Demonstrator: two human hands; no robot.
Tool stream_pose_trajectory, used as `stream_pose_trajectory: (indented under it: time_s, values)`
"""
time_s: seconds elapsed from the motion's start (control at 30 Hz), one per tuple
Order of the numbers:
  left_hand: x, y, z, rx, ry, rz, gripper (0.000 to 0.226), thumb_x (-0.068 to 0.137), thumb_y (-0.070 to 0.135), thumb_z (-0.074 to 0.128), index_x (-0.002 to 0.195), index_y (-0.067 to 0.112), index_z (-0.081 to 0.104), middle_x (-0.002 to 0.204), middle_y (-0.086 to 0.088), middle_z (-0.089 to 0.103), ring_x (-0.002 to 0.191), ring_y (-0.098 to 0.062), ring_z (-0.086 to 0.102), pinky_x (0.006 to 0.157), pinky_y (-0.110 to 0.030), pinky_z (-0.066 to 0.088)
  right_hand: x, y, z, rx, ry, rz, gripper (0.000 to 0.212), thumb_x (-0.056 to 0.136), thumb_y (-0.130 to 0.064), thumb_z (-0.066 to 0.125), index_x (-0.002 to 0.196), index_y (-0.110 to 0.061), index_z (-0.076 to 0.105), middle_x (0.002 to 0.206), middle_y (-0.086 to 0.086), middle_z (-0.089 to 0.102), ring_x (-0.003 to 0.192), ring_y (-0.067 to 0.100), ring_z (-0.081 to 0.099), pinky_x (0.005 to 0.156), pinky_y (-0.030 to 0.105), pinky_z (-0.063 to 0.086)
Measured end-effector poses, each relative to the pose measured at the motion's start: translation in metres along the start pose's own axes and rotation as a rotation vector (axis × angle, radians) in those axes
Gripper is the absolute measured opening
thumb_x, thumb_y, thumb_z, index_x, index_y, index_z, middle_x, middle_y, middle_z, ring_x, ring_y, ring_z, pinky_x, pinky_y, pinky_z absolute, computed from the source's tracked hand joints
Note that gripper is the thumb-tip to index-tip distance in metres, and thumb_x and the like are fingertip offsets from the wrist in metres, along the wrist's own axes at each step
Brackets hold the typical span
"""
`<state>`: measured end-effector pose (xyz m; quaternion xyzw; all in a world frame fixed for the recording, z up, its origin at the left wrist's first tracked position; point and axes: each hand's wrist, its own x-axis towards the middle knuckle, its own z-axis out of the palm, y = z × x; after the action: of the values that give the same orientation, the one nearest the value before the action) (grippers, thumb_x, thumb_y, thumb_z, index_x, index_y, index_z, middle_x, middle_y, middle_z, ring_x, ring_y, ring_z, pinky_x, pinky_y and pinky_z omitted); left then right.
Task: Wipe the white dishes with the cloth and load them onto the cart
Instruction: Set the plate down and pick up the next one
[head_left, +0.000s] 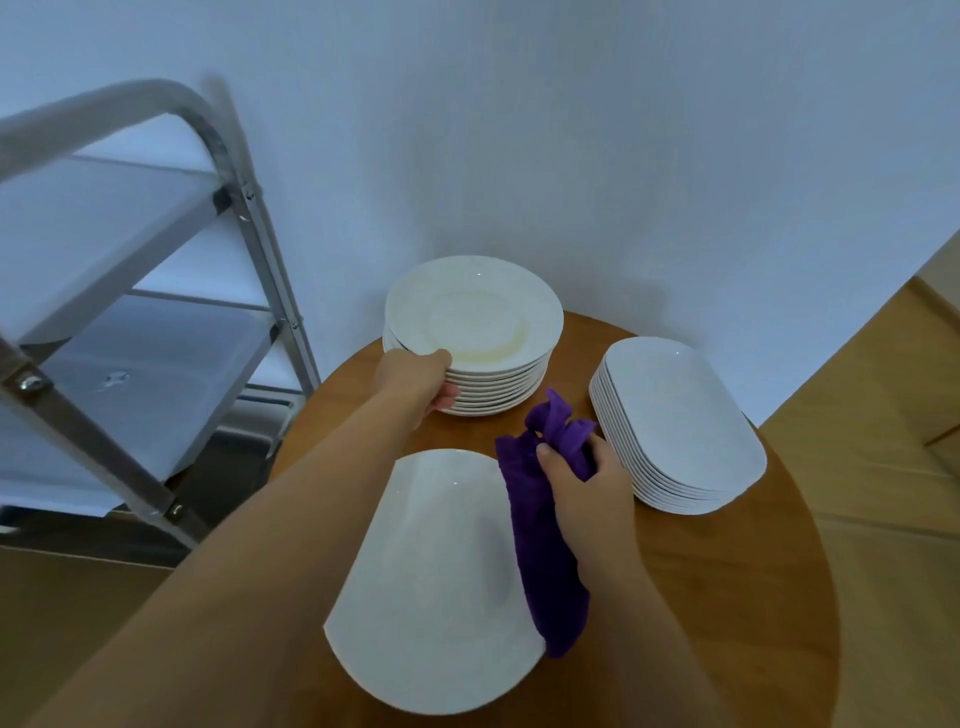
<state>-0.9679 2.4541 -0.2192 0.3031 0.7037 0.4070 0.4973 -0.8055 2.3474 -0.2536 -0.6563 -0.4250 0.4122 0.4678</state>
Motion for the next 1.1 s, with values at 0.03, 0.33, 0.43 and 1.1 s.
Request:
stream_pose_trajectory:
  time_s: [0.03,0.33,0.43,1.1]
  values:
    - [0.001,0.002,-0.001,0.018,-0.007,0.0,0.024,0.089,0.02,0.056,0.106,0.005,0.05,0.062,-0.008,0.063,0.039,-0.012,0.055,0.034,-0.016,0.041,0.001,0.001,0.001,0.006,-0.006,0.01,0.027,0.088,-0.029,0.063,0.111,-0.033,0.051,0.089,-0.023,0.053,0.084,0.001,0.052,0.062,0.015,0.038]
    - [-0.011,0.03,-0.019,0.249,-0.143,-0.132,0.027,0.097,0.019,0.037,0.079,0.002,0.047,0.042,-0.009,0.06,0.033,-0.017,0.056,0.032,-0.014,0.041,-0.007,-0.001,0.0,0.084,0.003,0.018,0.01,0.088,-0.031,0.061,0.091,-0.038,0.055,0.09,-0.014,0.061,0.087,0.007,0.058,0.068,0.023,0.046]
    - [-0.018,0.03,-0.029,0.095,-0.184,-0.115,0.023,0.095,0.012,0.036,0.08,0.003,0.051,0.057,-0.008,0.066,0.042,-0.012,0.061,0.037,-0.014,0.043,-0.01,-0.007,-0.003,0.162,0.025,0.061,0.014,0.09,-0.032,0.059,0.102,-0.035,0.054,0.097,-0.009,0.063,0.091,0.01,0.06,0.075,0.029,0.052]
    - [-0.193,-0.057,-0.085,0.133,-0.34,0.118,0.034,0.087,0.045,0.056,0.085,0.011,0.063,0.068,-0.007,0.072,0.056,-0.017,0.069,0.053,-0.025,0.055,-0.123,-0.039,-0.06,0.717,-0.006,0.244,0.03,0.077,-0.001,0.06,0.102,-0.015,0.067,0.091,0.007,0.073,0.084,0.028,0.067,0.073,0.042,0.055]
